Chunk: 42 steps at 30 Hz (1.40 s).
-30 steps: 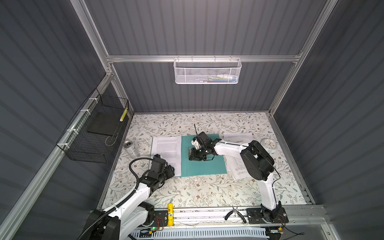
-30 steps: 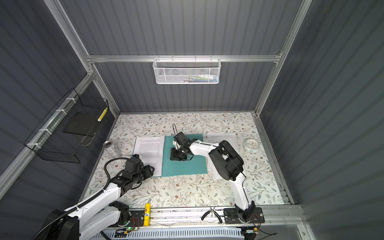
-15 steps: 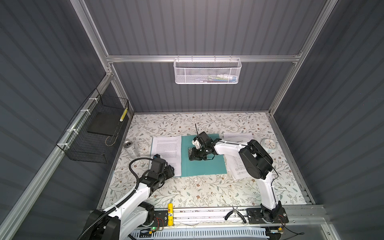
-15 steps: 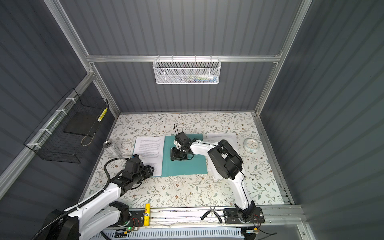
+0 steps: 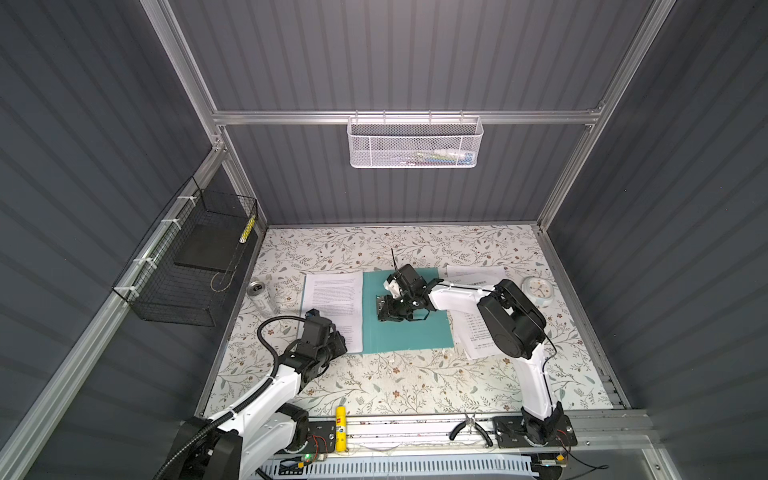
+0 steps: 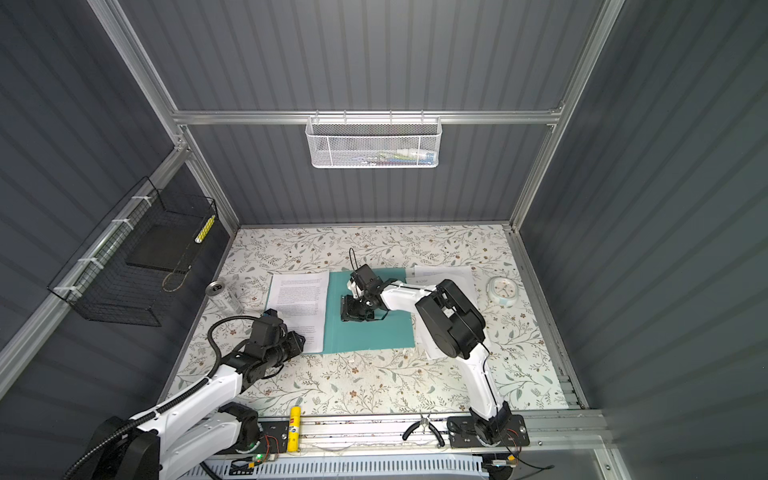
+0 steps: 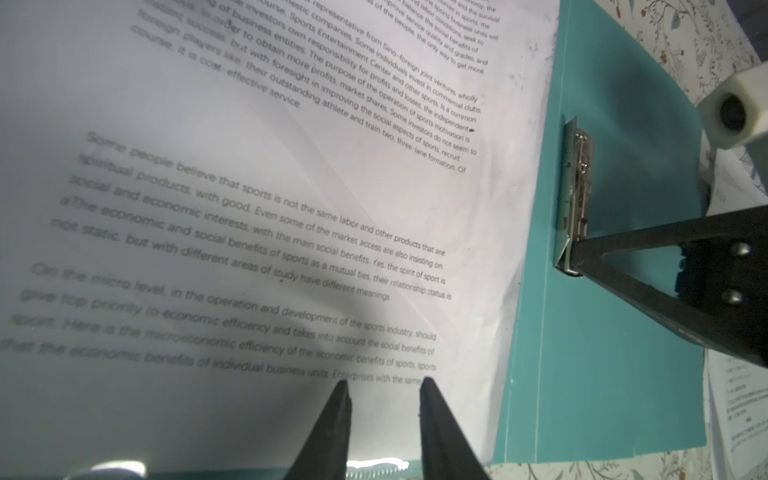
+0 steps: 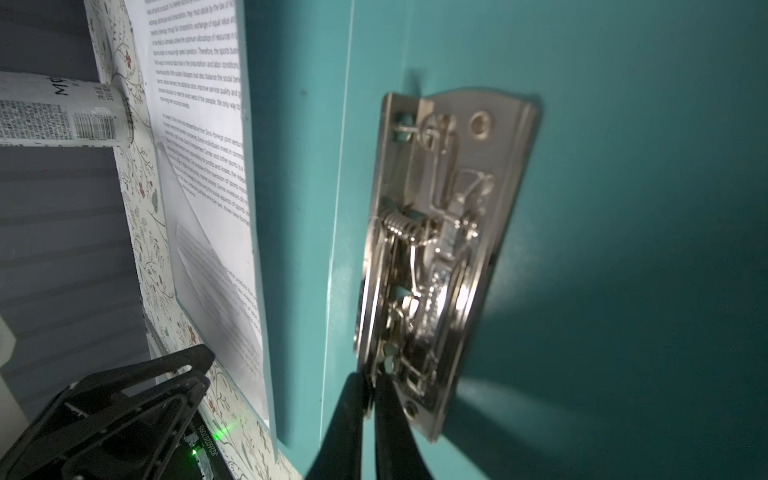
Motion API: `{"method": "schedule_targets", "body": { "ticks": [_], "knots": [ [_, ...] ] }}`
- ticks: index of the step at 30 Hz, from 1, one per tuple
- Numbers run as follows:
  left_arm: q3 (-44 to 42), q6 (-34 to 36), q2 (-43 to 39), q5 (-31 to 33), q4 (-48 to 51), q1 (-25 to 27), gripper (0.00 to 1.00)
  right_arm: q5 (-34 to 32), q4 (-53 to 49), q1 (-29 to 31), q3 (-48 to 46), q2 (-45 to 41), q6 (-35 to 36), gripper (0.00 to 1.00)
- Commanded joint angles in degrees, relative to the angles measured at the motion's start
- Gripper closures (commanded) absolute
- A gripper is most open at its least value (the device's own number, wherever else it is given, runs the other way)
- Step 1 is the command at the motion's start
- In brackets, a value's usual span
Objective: Put the files into the folder
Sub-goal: 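Grasp the silver clip's lever with the right gripper, then lift the clip lever upward with the right gripper to open the clip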
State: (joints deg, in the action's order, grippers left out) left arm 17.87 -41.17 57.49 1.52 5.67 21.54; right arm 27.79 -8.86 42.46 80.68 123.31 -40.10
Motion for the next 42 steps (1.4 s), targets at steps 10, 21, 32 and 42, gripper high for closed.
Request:
{"method": "schedule_targets", "body": {
  "ticks": [10, 21, 32, 42],
  "knots": [
    [2.0, -0.3, 3.9, 1.0, 1.0, -0.4, 0.77, -0.6, -1.7, -0.7, -2.8, 0.8, 0.3, 0.91],
    [2.6, 0.1, 5.7, 0.5, 0.7, -0.4, 0.82, -2.3, -4.3, -1.2, -3.6, 2.5, 1.8, 1.00],
    [3.2, 0.6, 6.3, 1.4, 1.5, -0.6, 0.85, -12.9, -12.6, -1.6, -1.7, 6.5, 7.2, 1.00],
    [4.9, -0.1, 10.5, 1.9, 2.8, -1.3, 0.87, -6.1, -10.3, -4.4, -3.2, 2.1, 9.9, 1.00]
  ]
}}
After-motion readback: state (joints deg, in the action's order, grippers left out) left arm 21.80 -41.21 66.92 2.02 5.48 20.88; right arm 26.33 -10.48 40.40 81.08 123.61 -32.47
